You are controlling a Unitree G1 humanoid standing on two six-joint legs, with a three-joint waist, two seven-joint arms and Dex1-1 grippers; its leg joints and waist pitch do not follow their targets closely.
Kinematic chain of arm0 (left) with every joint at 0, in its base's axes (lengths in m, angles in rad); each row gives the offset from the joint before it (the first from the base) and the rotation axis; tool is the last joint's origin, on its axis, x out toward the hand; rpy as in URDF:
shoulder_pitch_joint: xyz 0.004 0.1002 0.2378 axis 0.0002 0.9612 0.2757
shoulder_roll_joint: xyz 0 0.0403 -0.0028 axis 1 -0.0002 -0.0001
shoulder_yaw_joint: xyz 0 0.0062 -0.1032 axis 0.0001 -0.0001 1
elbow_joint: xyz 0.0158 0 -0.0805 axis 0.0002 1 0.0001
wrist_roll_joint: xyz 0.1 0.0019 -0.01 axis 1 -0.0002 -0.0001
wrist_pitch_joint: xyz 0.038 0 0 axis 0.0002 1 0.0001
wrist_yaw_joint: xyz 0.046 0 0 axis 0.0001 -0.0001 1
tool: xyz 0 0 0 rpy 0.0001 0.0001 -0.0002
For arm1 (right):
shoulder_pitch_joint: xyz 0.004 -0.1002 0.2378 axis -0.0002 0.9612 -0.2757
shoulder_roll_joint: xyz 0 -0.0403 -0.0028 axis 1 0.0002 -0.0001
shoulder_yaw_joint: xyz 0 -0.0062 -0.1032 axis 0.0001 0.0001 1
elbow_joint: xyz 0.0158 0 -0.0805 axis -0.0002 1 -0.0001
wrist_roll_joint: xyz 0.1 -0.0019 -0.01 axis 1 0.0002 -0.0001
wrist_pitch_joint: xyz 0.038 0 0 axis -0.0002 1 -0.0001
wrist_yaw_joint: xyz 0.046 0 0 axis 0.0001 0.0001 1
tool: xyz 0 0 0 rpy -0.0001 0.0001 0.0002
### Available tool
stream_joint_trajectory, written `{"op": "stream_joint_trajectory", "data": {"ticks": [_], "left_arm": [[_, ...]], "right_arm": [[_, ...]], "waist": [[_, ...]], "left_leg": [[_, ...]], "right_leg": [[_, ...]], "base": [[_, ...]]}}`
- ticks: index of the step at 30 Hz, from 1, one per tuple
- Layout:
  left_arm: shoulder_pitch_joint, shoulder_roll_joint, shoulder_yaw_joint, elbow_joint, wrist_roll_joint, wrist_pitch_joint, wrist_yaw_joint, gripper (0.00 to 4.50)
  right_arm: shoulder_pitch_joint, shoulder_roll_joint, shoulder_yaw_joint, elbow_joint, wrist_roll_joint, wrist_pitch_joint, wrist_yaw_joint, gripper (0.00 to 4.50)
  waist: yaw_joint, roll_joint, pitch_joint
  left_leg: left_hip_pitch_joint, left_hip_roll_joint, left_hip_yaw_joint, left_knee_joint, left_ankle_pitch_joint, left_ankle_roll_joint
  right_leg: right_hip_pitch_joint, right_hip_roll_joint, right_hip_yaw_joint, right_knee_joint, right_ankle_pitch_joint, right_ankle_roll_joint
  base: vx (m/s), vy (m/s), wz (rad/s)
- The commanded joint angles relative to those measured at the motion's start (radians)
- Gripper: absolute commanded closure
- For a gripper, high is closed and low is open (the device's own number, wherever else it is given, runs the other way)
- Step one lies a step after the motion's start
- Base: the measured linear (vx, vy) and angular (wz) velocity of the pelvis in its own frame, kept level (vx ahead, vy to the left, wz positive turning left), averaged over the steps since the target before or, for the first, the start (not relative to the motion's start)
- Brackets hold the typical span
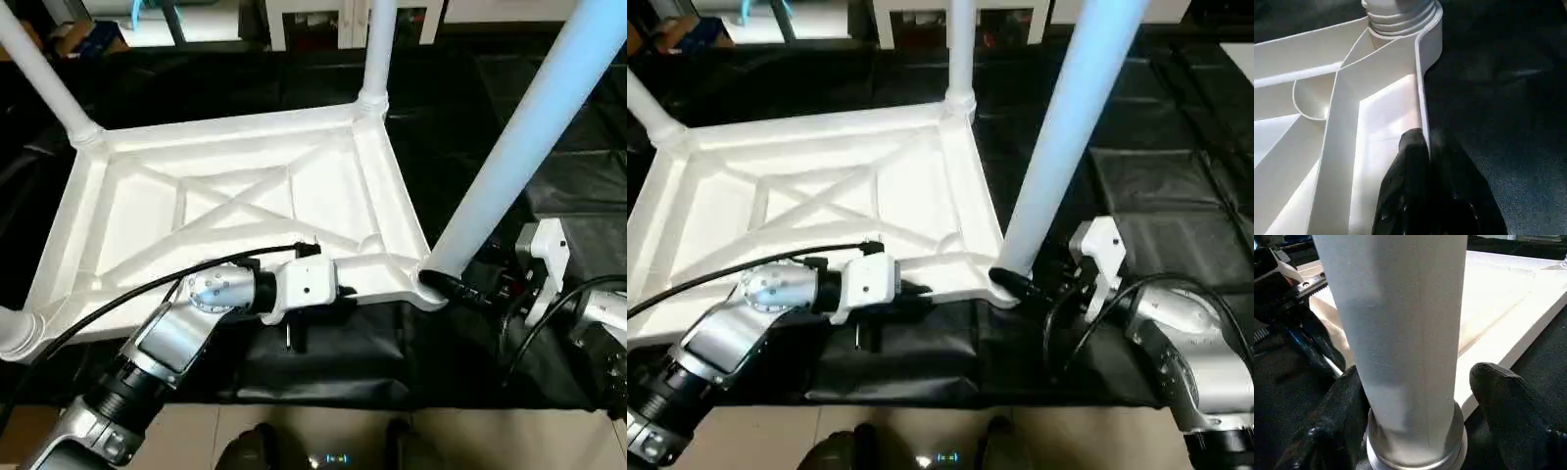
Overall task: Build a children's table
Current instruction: Rotate leg to tighten
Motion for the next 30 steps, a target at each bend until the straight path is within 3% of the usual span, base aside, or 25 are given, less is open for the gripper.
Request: {"op": "stream_joint_trajectory", "data": {"ticks": [1, 4, 6, 12, 16, 22, 26, 27, 28, 30], "left_arm": [[0.030, 0.026, -0.024, 0.015, 0.021, -0.004, -0.042, 4.50], [0.033, 0.029, -0.026, -0.001, 0.013, 0.003, -0.048, 4.50], [0.035, 0.032, -0.029, -0.007, 0.009, 0.006, -0.052, 4.50], [0.036, 0.036, -0.030, -0.007, 0.007, 0.003, -0.058, 4.50], [0.039, 0.037, -0.029, -0.010, 0.007, 0.005, -0.063, 4.50], [0.038, 0.042, -0.042, -0.008, 0.016, 0.016, -0.066, 4.50], [0.022, 0.033, -0.069, 0.016, 0.079, 0.041, -0.025, 4.50], [-0.004, 0.002, -0.087, 0.047, 0.127, 0.083, 0.026, 4.50], [-0.004, 0.002, -0.087, 0.047, 0.127, 0.083, 0.026, 4.50], [-0.037, -0.054, -0.091, 0.084, 0.150, 0.128, 0.087, 4.50]], "right_arm": [[0.008, -0.005, -0.023, -0.024, 0.029, 0.025, 0.006, 1.11], [0.000, 0.013, -0.010, -0.026, 0.031, 0.044, 0.016, 1.11], [-0.006, 0.022, -0.009, -0.023, 0.032, 0.040, 0.017, 1.34], [-0.018, 0.029, -0.011, -0.013, 0.041, 0.043, 0.017, 1.88], [-0.014, 0.037, -0.013, -0.010, 0.032, 0.043, 0.019, 2.22], [-0.015, 0.080, -0.021, 0.022, -0.012, 0.017, -0.062, 2.37], [-0.048, 0.144, -0.011, 0.119, -0.131, 0.004, -0.263, 2.42], [-0.087, 0.219, -0.022, 0.190, -0.181, 0.019, -0.436, 2.44], [-0.087, 0.219, -0.022, 0.190, -0.181, 0.019, -0.436, 2.46], [-0.133, 0.296, -0.032, 0.259, -0.213, 0.018, -0.576, 2.50]], "waist": [[-0.001, -0.014, -0.068], [-0.001, -0.011, -0.065], [-0.001, -0.011, -0.066], [-0.002, -0.013, -0.070], [-0.003, -0.013, -0.068], [-0.007, -0.013, -0.068], [-0.015, -0.012, -0.064], [-0.020, -0.012, -0.062], [-0.027, -0.010, -0.060], [-0.034, -0.012, -0.061]], "left_leg": [[0.025, 0.002, 0.008, -0.052, -0.191, 0.144], [0.025, 0.002, 0.005, -0.056, -0.231, 0.116], [0.025, 0.002, 0.005, -0.056, -0.229, 0.111], [0.024, 0.000, 0.006, -0.052, -0.190, 0.120], [0.024, 0.000, 0.006, -0.053, -0.205, 0.118], [0.022, -0.001, 0.006, -0.053, -0.219, 0.110], [0.021, -0.003, 0.005, -0.058, -0.272, 0.074], [0.021, -0.004, 0.002, -0.061, -0.295, 0.054], [0.021, -0.007, 0.001, -0.063, -0.317, 0.028], [0.022, -0.010, -0.004, -0.067, -0.364, -0.002]], "right_leg": [[0.059, 0.015, -0.005, -0.034, -0.131, -0.253], [0.057, 0.014, -0.004, -0.038, -0.190, -0.232], [0.056, 0.014, -0.004, -0.038, -0.188, -0.228], [0.058, 0.016, -0.004, -0.032, -0.135, -0.238], [0.058, 0.015, -0.004, -0.034, -0.164, -0.234], [0.055, 0.014, -0.004, -0.036, -0.191, -0.226], [0.050, 0.014, -0.004, -0.044, -0.294, -0.197], [0.048, 0.014, -0.005, -0.046, -0.339, -0.181], [0.042, 0.015, -0.005, -0.049, -0.385, -0.166], [0.043, 0.014, -0.007, -0.054, -0.454, -0.134]], "base": [[0.000, 0.000, 0.00], [0.000, 0.000, 0.00], [0.000, 0.000, 0.00], [0.000, 0.000, 0.00], [0.000, 0.000, 0.00], [0.000, 0.000, 0.00], [0.000, 0.000, 0.00], [-0.051, -0.010, -0.01], [-0.051, -0.010, -0.01], [-0.062, 0.000, -0.04]]}}
